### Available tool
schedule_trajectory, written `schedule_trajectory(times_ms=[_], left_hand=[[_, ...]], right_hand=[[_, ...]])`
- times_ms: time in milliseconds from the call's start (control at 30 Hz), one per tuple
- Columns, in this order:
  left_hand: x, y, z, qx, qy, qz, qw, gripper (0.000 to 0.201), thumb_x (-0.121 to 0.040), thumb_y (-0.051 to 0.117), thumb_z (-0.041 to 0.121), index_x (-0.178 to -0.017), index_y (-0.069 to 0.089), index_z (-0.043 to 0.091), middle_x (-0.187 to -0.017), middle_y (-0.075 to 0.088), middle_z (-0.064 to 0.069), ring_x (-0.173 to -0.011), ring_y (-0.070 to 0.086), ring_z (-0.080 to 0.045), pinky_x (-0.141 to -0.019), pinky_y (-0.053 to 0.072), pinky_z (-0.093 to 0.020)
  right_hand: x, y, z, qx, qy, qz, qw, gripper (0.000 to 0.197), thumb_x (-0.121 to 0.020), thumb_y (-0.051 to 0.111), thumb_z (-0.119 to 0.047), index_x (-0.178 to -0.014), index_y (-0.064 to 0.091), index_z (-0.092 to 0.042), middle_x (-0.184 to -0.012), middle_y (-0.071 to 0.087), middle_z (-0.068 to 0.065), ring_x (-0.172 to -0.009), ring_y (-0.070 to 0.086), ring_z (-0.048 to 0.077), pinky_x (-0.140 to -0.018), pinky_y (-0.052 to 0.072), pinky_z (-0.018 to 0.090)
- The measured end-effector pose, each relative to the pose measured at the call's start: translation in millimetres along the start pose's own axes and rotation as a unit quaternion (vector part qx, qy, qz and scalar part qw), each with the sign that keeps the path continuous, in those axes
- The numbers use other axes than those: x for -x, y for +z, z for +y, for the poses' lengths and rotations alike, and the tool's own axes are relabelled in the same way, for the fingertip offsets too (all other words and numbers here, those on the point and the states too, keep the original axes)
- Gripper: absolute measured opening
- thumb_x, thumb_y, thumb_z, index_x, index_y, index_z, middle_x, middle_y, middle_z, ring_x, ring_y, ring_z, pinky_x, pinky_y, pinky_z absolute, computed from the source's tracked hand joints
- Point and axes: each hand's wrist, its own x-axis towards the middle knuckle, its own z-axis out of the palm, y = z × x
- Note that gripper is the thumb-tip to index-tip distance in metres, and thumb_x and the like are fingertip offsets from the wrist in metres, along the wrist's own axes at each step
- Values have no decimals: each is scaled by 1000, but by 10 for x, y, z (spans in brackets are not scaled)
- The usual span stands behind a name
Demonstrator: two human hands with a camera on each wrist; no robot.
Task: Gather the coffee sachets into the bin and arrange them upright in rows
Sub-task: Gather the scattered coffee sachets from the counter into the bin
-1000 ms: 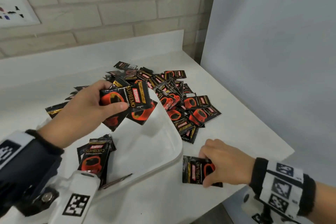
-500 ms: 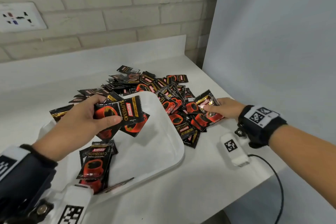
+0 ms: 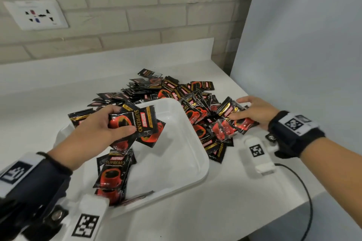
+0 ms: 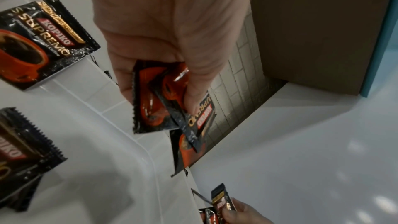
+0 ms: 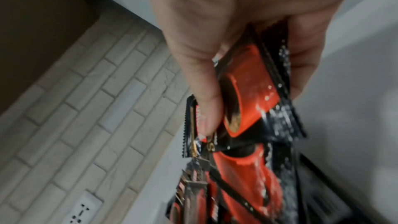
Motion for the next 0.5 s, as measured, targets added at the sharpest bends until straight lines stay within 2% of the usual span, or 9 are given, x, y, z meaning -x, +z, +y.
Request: schedule_trajectory(times_ms=[33,100,167,200,267,367,433,500], left_hand=[[-13,-16,-15,-4,-13,-7,1000,32,-76,74,12,-101,56,18,-95,72,-9,-86,69,-30,-88,51,-47],[-29,-71,-45,-27,-37,-20,999,35,-73,76,17,-102,56,19,-94,73,-8,-86,69,-29,-90,51,-46],[-23,-153,-67,-51,-58,-22,997,36,-68,72,21,-100,56,20,-90,72,-6,-82,69,-25,-86,52,-40],[-20,-204,-82,-65,-69,-23,995,33,-71,70,19,-101,56,19,-88,72,-5,-79,68,-23,-82,51,-36],[-16,-306,-120,-107,-88,-35,990,23,-83,62,9,-103,53,15,-86,68,-6,-74,63,-20,-73,47,-31],[-4,-398,-193,-202,-115,-78,970,28,-84,60,13,-110,49,19,-82,62,-4,-70,56,-16,-66,43,-26],[17,-381,-246,-258,-137,-136,947,37,-82,61,20,-115,45,21,-81,58,0,-64,53,-10,-57,41,-19],[39,-321,-319,-321,-157,-199,913,39,-86,59,17,-121,42,20,-84,56,6,-65,51,-4,-53,39,-13]], right_hand=[[31,-30,-49,-13,-6,-10,1000,53,-72,72,1,-119,50,-9,-97,62,15,-70,62,24,-68,55,34],[122,-57,-151,-26,-21,-35,999,40,-74,68,1,-112,57,-6,-95,65,16,-72,62,24,-60,57,27],[219,-69,-237,-27,-39,-50,998,30,-72,68,-1,-100,61,-6,-90,66,14,-70,63,22,-52,56,21],[250,-58,-275,-35,-48,-53,997,28,-69,69,-3,-95,61,-7,-89,67,14,-68,65,22,-51,56,20],[315,-23,-358,-60,-73,-64,993,36,-62,70,-7,-97,62,-7,-91,68,15,-64,67,20,-55,57,21],[391,139,-492,-75,-109,-101,986,49,-59,69,-15,-107,62,-10,-100,69,15,-83,68,27,-71,56,30],[485,328,-581,-55,-129,-146,979,44,-63,69,-16,-107,61,-13,-102,69,13,-88,67,26,-73,56,29],[586,568,-632,20,-152,-194,969,29,-74,68,-12,-102,61,-14,-99,68,7,-84,67,19,-69,57,23]])
